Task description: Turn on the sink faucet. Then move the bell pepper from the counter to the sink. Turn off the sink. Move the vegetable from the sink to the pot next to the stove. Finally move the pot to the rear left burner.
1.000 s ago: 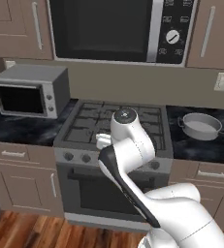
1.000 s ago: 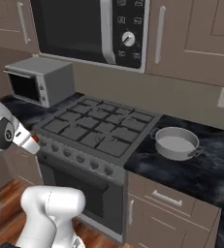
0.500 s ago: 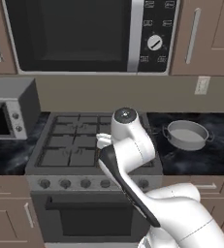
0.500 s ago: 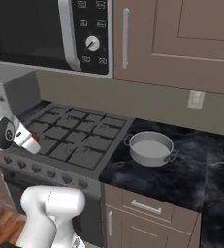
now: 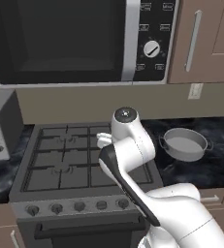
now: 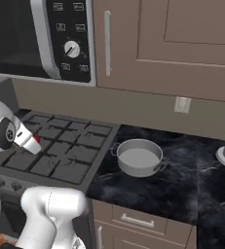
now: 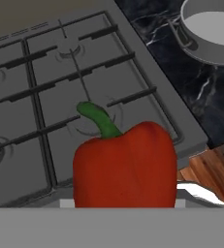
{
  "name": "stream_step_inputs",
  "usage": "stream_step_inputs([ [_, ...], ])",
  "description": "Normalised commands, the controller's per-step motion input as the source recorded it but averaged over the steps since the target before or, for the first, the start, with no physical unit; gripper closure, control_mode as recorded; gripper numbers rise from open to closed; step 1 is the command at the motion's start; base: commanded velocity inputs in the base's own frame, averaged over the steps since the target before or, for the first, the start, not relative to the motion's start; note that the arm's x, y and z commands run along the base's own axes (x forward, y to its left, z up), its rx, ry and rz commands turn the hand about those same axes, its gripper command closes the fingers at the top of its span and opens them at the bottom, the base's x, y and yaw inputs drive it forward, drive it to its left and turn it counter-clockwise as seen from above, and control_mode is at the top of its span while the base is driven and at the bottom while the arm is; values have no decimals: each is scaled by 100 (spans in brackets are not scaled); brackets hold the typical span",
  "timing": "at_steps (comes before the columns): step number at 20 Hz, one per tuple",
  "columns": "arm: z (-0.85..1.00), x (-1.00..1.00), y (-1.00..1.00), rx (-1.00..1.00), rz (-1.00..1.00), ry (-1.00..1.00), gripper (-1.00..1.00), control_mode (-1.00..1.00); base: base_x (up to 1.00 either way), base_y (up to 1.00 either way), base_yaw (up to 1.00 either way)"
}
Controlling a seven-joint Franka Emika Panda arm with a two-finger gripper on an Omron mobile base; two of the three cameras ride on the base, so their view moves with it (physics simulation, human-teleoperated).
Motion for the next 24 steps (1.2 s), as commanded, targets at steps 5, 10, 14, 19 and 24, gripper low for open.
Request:
stream_step_inputs([
  [5,0,0,0,0,0,0,100,100,46,21,-25],
  [10,0,0,0,0,0,0,100,100,31,32,-29],
  [14,0,0,0,0,0,0,100,100,26,38,-29],
  [19,0,0,0,0,0,0,100,100,33,43,-25],
  [24,0,0,0,0,0,0,100,100,37,56,-16],
])
